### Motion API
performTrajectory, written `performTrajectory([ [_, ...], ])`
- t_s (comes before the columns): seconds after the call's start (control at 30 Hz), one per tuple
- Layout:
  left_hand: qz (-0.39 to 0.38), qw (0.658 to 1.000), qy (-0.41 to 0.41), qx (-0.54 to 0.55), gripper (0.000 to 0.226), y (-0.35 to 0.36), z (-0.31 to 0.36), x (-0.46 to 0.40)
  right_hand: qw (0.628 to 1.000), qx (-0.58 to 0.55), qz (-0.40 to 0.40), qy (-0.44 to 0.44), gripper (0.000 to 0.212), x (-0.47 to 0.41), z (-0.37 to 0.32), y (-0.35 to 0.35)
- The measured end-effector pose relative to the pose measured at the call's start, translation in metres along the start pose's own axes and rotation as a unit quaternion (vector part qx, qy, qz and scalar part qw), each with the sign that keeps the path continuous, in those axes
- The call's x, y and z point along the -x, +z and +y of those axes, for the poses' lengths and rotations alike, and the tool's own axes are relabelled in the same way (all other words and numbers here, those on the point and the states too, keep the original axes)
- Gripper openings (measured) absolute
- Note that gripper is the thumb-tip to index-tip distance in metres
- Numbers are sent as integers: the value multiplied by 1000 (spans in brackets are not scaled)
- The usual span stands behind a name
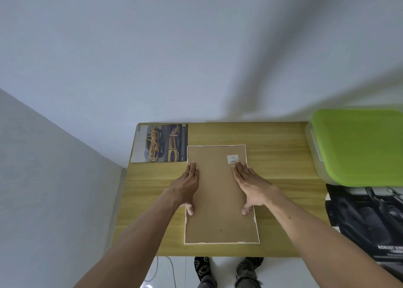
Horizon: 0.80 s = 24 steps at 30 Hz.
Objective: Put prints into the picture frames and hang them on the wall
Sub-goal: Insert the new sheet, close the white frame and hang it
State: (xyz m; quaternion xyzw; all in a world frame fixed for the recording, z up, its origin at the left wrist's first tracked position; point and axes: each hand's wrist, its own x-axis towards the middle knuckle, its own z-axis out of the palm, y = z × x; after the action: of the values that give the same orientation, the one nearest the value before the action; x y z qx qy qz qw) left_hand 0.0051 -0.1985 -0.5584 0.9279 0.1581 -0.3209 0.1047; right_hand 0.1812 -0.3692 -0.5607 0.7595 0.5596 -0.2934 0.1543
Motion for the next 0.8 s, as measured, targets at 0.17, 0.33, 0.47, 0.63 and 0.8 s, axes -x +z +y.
performTrajectory([
  [0.17, 0, 1000, 0, -24, 141, -1, 3, -5, 1000, -5, -3, 8, 151, -3, -4, 2],
  [0.33, 10, 1000, -10, 1, 128, -3, 4, -3, 999, -30, -2, 13, 151, -1, -2, 3],
  [0.47, -7, 999, -22, 32, 148, -5, 6, 1, 997, -70, 25, 29, 149, 8, 0, 4],
  [0.63, 138, 948, -105, 267, 108, 9, 14, 17, 964, -244, 69, 83, 124, 36, -4, 23],
  [0.8, 209, 785, -255, 525, 52, 21, 27, 25, 857, -456, 155, 182, 77, 48, -24, 35],
])
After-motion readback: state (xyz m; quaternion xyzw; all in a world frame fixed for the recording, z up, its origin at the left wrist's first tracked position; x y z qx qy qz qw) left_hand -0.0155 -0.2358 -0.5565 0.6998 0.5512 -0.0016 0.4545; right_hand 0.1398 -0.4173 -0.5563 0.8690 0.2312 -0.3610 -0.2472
